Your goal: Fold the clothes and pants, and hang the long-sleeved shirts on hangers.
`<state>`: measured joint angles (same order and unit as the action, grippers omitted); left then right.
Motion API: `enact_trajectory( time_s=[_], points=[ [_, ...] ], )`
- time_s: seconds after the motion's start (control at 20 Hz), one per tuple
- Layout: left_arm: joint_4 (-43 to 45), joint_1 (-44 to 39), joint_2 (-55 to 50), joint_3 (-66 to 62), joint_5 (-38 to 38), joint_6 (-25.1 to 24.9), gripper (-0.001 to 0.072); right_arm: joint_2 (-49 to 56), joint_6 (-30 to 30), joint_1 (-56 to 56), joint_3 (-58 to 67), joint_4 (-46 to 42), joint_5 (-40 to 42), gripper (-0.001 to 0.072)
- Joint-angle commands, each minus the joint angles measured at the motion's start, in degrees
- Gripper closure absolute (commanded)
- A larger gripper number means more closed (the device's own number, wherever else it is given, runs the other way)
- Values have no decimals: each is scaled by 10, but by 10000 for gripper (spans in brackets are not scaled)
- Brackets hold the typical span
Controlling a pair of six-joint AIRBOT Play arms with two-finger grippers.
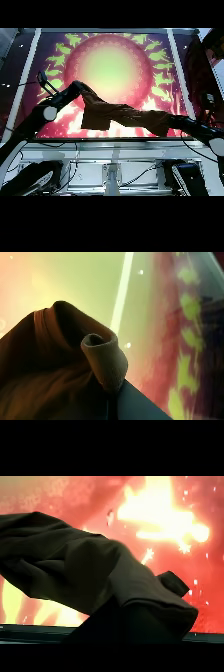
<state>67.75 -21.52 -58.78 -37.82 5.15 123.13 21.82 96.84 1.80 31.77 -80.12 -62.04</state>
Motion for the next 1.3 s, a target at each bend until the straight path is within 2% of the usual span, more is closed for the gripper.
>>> enact_trajectory(
  time_s=[0.0, 0.1, 0.25, 0.35, 0.5, 0.55, 0.6, 0.65, 0.85, 0.9, 0.95, 1.05, 1.1, 1.15, 1.25],
  points=[
    [6, -40, -100, 18, -228, 96, 673, 70, 0, 0, -25, 8, 60, 701],
    [24, -57, -128, 7, -239, 134, 673, 83, 0, 0, -25, 7, 87, 701],
    [117, -71, -131, -23, -281, 134, 673, 83, 0, 0, -25, 1, 96, 701],
    [128, -64, -134, -40, -344, 134, 672, 83, 0, 0, -25, -3, 96, 701],
    [128, -54, -156, -50, -357, 134, 635, 83, 0, 0, -25, -3, 96, 701],
    [129, -56, -167, -50, -357, 134, 482, 83, 0, 0, -25, -3, 96, 701],
    [128, -63, -178, -50, -357, 135, 154, 83, 0, 0, -25, -3, 95, 701],
    [128, -69, -186, -50, -357, 136, 16, 83, 0, 0, -25, -3, 94, 701],
    [135, -48, -189, -50, -349, 134, 22, 83, 0, 0, -25, -7, 86, 701],
    [146, -30, -186, -50, -326, 134, 22, 83, 0, 0, -25, -10, 87, 701],
    [172, -5, -181, -51, -263, 134, 31, 83, -1, 0, -25, -13, 87, 701],
    [216, 46, -165, -57, -59, 133, 116, 83, -3, 0, -25, -17, 87, 701],
    [235, 70, -162, -64, 39, 112, 116, 83, -5, 0, -25, -18, 87, 701],
    [237, 93, -161, -72, 120, 50, 117, 83, -5, 0, -25, -19, 87, 701],
    [186, 122, -162, -93, 213, -105, 117, 83, -5, 0, -25, -21, 87, 701]
  ],
)
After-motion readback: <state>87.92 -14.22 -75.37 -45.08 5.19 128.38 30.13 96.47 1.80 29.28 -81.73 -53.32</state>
